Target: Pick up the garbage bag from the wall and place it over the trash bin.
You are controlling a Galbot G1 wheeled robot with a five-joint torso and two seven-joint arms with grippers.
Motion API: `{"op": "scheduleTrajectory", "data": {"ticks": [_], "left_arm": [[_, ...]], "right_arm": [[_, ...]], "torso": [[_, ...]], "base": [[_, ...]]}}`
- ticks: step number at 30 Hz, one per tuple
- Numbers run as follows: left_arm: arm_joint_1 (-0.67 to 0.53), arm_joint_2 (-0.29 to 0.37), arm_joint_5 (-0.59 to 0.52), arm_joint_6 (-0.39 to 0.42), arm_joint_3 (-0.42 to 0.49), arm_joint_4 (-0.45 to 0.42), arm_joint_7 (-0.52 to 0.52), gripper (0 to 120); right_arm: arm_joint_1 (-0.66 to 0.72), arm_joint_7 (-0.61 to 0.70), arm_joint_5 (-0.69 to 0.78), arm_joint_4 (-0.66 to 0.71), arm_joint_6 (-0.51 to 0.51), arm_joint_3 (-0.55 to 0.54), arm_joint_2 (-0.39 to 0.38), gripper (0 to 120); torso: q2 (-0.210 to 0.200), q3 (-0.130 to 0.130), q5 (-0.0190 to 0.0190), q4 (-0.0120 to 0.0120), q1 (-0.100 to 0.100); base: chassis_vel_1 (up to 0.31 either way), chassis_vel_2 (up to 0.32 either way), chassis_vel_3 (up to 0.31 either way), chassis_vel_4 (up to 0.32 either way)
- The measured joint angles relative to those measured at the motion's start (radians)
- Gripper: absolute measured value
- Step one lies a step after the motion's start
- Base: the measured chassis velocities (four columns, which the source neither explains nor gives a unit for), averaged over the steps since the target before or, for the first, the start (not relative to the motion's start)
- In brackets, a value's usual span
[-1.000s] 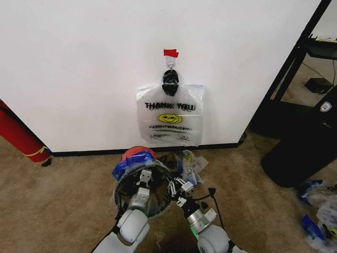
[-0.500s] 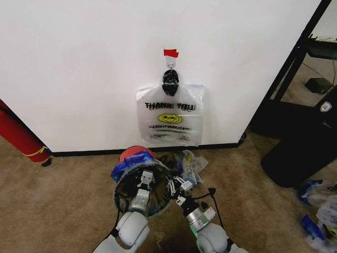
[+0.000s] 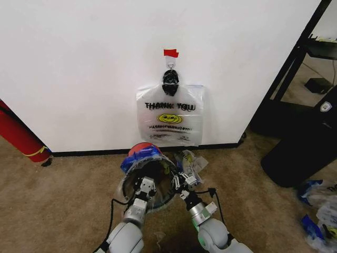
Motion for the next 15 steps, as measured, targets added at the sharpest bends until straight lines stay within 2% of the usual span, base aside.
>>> {"op": "scheduleTrajectory", "data": {"ticks": [3, 5, 7, 8, 9, 10, 11, 13, 15], "left_arm": [[0.032, 0.034, 0.005, -0.007, 0.000, -0.059, 0.016, 0], [0.036, 0.039, 0.005, -0.009, -0.001, -0.068, 0.019, 0], [0.075, 0.078, -0.001, -0.043, -0.010, -0.149, 0.062, 0], [0.093, 0.094, -0.013, -0.075, -0.020, -0.179, 0.100, 0], [0.116, 0.118, -0.037, -0.145, -0.046, -0.221, 0.179, 0], [0.116, 0.118, -0.037, -0.145, -0.046, -0.221, 0.179, 0], [0.126, 0.131, -0.048, -0.190, -0.064, -0.239, 0.226, 0], [0.142, 0.168, -0.070, -0.318, -0.116, -0.270, 0.319, 0], [0.141, 0.205, -0.103, -0.401, -0.165, -0.272, 0.337, 0]], "right_arm": [[0.000, 0.024, 0.026, 0.013, -0.026, 0.004, -0.007, 0], [0.000, 0.029, 0.031, 0.015, -0.031, 0.004, -0.008, 0], [-0.001, 0.076, 0.079, 0.038, -0.079, 0.011, -0.018, 0], [-0.002, 0.090, 0.102, 0.045, -0.097, 0.014, -0.021, 0], [-0.003, 0.105, 0.137, 0.056, -0.118, 0.023, -0.028, 0], [-0.003, 0.105, 0.137, 0.056, -0.118, 0.023, -0.028, 0], [-0.004, 0.110, 0.160, 0.061, -0.130, 0.029, -0.033, 0], [-0.010, 0.111, 0.232, 0.078, -0.157, 0.047, -0.052, 0], [-0.018, 0.108, 0.295, 0.094, -0.173, 0.066, -0.072, 0]], "torso": [[0.000, 0.000, -0.0001, 0.0000, 0.000], [0.000, 0.000, 0.0000, 0.0000, 0.000], [0.000, 0.000, 0.0000, 0.0000, 0.000], [0.000, 0.000, -0.0002, -0.0002, 0.000], [0.000, 0.000, -0.0002, 0.0000, 0.000], [0.000, 0.000, -0.0002, 0.0000, 0.000], [0.000, 0.000, 0.0002, 0.0001, 0.000], [0.000, 0.000, -0.0001, -0.0001, 0.000], [0.000, 0.000, -0.0001, -0.0001, 0.000]], "base": [[0.000, 0.000, 0.000, 0.000], [0.000, 0.000, 0.000, 0.000], [0.000, 0.000, 0.000, 0.000], [0.000, 0.000, 0.000, 0.000], [0.000, 0.000, 0.000, 0.000], [0.000, 0.000, 0.000, 0.000], [0.000, 0.000, 0.000, 0.000], [0.000, 0.000, 0.000, 0.000], [0.000, 0.000, 0.000, 0.000]]}}
